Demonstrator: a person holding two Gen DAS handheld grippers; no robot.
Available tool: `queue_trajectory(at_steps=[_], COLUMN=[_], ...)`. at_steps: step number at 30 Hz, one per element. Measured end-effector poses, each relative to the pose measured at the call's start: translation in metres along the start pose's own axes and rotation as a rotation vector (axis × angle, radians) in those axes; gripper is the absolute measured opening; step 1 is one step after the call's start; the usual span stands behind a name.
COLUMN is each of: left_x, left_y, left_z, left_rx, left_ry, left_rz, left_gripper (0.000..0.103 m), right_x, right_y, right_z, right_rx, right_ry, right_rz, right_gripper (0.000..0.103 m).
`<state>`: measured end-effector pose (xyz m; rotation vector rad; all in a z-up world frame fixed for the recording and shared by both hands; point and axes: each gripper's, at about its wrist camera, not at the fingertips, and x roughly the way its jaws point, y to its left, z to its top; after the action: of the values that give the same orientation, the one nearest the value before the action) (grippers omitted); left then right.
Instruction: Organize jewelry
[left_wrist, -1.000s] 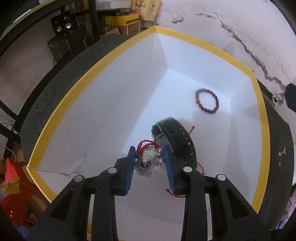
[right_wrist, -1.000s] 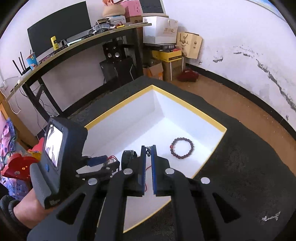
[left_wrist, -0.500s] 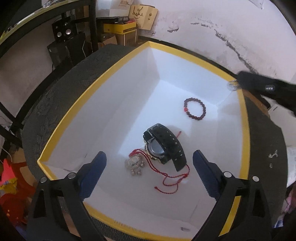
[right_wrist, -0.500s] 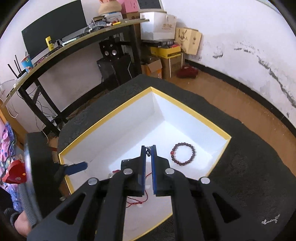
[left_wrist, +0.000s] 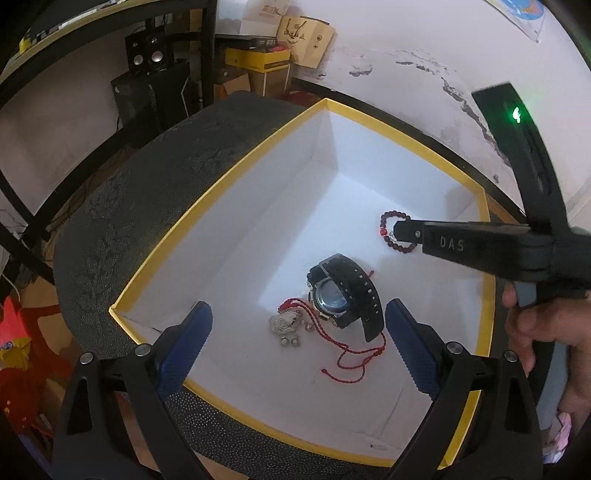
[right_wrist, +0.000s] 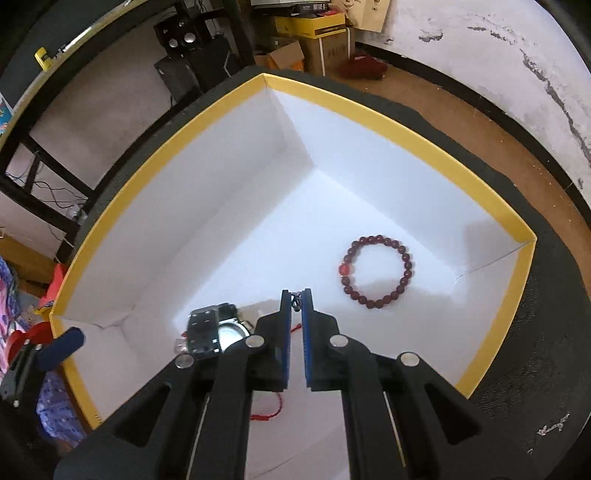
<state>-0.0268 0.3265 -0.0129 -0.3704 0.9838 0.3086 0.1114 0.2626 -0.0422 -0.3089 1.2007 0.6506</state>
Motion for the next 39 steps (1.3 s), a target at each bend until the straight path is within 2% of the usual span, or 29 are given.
queue_trajectory(at_steps=[3,4,5,6,7,9,11,12,14,17,19,21,25,28,32,39], left_x=[0.000,0.000,0.000,0.000,-0.001,-0.002,-0.003,-0.003,-0.005,-0.008,-0.008,-0.011,-0.018,-0.010,0.002,0.025], left_y=[0.001,0.000,-0.001,-0.003,-0.004,-0.009,-0.017,-0.020,-0.032,-0.056,-0.075,-0.100,-0.168,-0.221,-0.283,-0.367], left_z=[0.001,0.002,0.002,0.003,0.002,0.003,0.003,0.002,0.002,0.001,-0.001,-0.004,-0.021,-0.037,-0.060,-0.106], left_rx=[0.000,0.000,-0.002,0.000,0.004,0.012,0.024,0.028,0.045,0.081,0.110,0.151,0.285,0.357,0.419,0.535], left_ry=[-0.001,0.001,0.002,0.002,0.000,-0.007,-0.010,-0.010,-0.021,-0.039,-0.039,-0.046,-0.082,-0.045,0.011,0.036], left_rz=[-0.001,-0.003,-0.007,-0.015,-0.017,-0.021,-0.029,-0.032,-0.045,-0.068,-0.091,-0.123,-0.179,-0.244,-0.302,-0.276], left_gripper=[0.092,0.092,0.092,0.092,0.092,0.092,0.092,0.093,0.094,0.096,0.096,0.096,0.097,0.097,0.097,0.097], right_x=[0.000,-0.001,-0.003,-0.006,-0.010,-0.021,-0.039,-0.052,-0.080,-0.122,-0.154,-0.186,-0.216,-0.213,-0.198,-0.197], right_y=[0.001,0.000,0.001,0.000,-0.001,-0.004,-0.011,-0.018,-0.036,-0.066,-0.095,-0.134,-0.210,-0.259,-0.308,-0.331], right_z=[0.000,0.000,0.000,0.000,-0.001,-0.002,-0.003,-0.005,-0.015,-0.042,-0.074,-0.119,-0.201,-0.258,-0.314,-0.348], right_rx=[-0.013,-0.015,-0.013,-0.011,-0.010,-0.001,0.014,0.024,0.048,0.082,0.109,0.180,0.351,0.479,0.607,0.624], right_ry=[-0.010,-0.013,-0.017,-0.027,-0.044,-0.073,-0.112,-0.140,-0.190,-0.262,-0.319,-0.387,-0.437,-0.411,-0.356,-0.345], right_rz=[-0.033,-0.039,-0.037,-0.029,-0.025,-0.010,0.002,0.001,0.000,-0.020,-0.072,-0.160,-0.323,-0.400,-0.389,-0.426], right_gripper=[0.007,0.013,0.033,0.048,0.070,0.072,0.085,0.087,0.097,0.097,0.097,0.097,0.097,0.097,0.097,0.097])
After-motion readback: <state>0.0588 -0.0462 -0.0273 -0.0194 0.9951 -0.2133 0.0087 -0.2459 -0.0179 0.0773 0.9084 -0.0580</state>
